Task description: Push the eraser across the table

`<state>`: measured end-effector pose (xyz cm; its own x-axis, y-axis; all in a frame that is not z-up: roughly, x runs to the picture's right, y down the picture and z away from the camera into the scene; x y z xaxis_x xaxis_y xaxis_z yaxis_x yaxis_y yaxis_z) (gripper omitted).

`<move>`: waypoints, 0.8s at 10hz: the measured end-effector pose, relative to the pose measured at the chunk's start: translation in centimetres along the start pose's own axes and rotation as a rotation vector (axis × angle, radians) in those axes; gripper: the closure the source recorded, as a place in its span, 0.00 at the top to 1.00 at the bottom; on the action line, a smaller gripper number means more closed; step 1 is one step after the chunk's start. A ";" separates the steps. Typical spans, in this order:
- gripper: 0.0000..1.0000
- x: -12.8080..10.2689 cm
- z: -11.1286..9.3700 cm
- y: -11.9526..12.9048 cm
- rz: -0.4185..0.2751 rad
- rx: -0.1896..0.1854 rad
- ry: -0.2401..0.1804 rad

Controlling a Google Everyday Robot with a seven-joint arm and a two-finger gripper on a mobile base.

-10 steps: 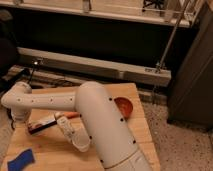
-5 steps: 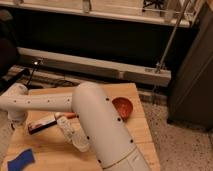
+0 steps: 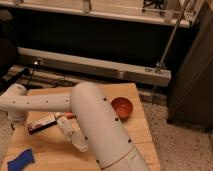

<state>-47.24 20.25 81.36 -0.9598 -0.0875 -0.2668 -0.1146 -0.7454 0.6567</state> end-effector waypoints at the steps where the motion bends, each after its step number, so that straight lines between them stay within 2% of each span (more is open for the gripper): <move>1: 0.00 -0.5 0.2 0.2 0.012 -0.004 -0.008; 8: 0.00 -5.2 0.5 1.4 0.093 -0.031 -0.076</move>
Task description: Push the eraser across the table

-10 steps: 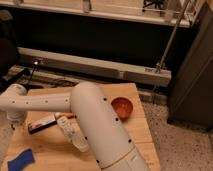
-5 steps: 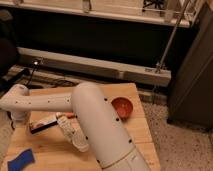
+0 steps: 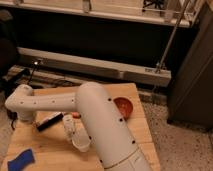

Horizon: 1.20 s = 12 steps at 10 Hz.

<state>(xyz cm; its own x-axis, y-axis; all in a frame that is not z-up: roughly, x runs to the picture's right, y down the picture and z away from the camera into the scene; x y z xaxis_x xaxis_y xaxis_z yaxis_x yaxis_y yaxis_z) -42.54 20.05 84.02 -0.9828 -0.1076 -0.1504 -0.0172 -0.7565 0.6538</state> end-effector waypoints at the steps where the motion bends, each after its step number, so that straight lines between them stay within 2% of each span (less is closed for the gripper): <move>1: 0.00 -0.9 0.0 0.3 0.017 -0.006 -0.008; 5: 0.00 -3.4 -0.2 1.6 0.102 -0.033 -0.013; 12: 0.00 -7.6 -0.8 5.5 0.262 -0.098 -0.008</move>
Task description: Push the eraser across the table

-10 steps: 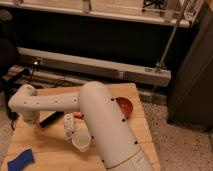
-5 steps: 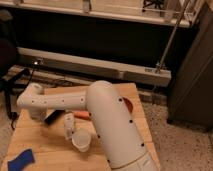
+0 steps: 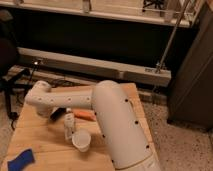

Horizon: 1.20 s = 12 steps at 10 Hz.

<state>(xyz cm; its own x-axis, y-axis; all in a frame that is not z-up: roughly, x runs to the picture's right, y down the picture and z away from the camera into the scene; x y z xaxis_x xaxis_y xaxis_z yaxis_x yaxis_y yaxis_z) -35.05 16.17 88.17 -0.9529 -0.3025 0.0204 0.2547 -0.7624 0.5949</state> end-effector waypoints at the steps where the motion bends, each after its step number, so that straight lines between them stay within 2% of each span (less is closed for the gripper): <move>1: 0.00 -0.6 0.0 0.9 0.024 -0.010 -0.004; 6: 0.00 -2.1 -0.2 3.7 0.119 -0.040 0.007; 12: 0.00 -4.2 -0.8 8.1 0.247 -0.094 0.024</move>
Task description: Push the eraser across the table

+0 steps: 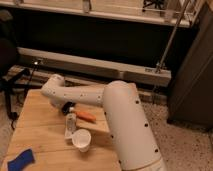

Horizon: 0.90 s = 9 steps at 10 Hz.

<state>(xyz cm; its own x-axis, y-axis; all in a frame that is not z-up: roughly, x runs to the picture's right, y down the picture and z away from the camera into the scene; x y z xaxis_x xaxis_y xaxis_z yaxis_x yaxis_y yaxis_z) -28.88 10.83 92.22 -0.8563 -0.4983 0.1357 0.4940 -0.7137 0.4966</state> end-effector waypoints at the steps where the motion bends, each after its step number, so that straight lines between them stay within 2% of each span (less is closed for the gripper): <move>1: 0.00 -0.3 -0.1 0.7 0.022 -0.006 0.003; 5: 0.00 -2.1 -0.3 2.7 0.097 -0.023 0.003; 9: 0.00 -4.2 -0.2 4.6 0.156 -0.049 -0.015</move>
<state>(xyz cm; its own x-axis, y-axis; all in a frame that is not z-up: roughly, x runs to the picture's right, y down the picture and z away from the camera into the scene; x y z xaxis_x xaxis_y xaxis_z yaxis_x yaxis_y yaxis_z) -22.96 9.53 93.78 -0.7708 -0.5977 0.2206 0.6273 -0.6515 0.4266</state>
